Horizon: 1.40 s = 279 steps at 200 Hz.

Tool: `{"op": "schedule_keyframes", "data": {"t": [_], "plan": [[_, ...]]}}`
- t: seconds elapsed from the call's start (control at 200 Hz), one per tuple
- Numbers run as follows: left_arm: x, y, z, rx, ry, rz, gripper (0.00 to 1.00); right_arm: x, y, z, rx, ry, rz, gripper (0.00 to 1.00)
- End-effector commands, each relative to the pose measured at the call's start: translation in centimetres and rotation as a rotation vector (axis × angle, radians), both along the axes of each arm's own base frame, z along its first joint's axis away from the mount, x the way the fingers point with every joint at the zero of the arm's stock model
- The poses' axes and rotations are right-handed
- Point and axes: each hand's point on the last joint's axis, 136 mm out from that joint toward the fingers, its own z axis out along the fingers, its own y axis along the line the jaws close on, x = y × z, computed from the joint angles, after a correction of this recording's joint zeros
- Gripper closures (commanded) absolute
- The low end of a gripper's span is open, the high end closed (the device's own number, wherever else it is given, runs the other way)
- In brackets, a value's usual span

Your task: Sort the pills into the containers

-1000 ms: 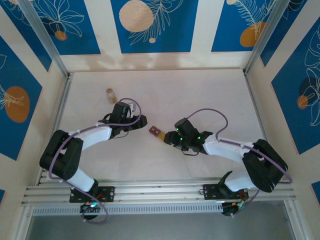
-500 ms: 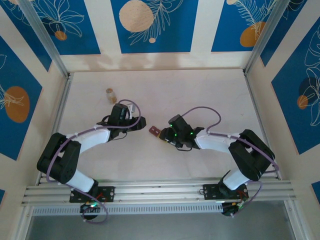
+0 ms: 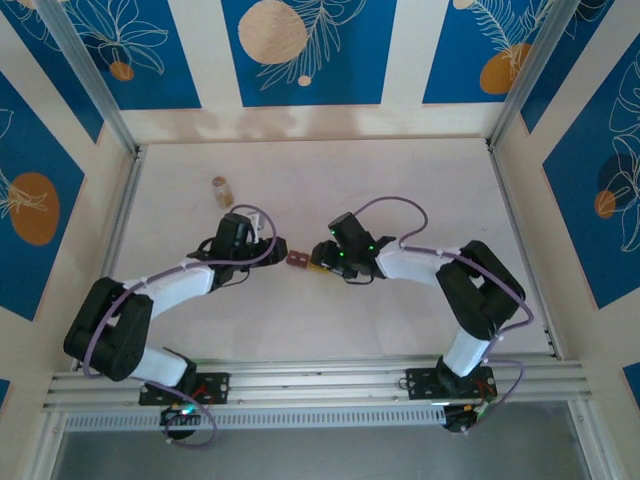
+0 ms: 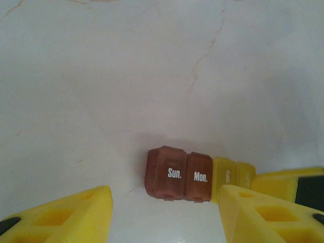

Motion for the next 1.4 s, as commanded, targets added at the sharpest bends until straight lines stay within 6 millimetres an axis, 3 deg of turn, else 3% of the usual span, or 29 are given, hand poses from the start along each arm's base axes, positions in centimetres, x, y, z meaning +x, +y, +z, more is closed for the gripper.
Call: {"op": "schedule_keyframes", "data": {"t": [0.0, 0.185, 0.42, 0.685, 1.09, 1.391], "plan": [[0.5, 0.8, -0.5, 0.002, 0.002, 0.036, 0.43, 0.8, 0.6, -0.3, -0.013, 0.014, 0.094, 0.44], [0.9, -0.8, -1.5, -0.116, 0.067, 0.022, 0.46, 1.7, 0.9, 0.1, -0.012, 0.002, 0.132, 0.44], [0.6, -2.0, -2.6, -0.194, 0.127, 0.017, 0.48, 1.4, 1.0, 0.8, -0.059, -0.011, 0.256, 0.42], [0.0, -1.9, -3.8, -0.146, 0.155, 0.024, 0.51, 1.3, -0.3, 0.9, -0.1, 0.001, 0.289, 0.4], [-0.9, -3.6, -4.5, -0.147, 0.187, -0.009, 0.52, 0.9, 0.3, 0.3, -0.019, 0.037, 0.337, 0.4], [-1.1, -4.8, -4.0, -0.159, 0.177, -0.025, 0.53, 0.8, -0.2, -0.3, 0.006, 0.058, 0.353, 0.4]]}}
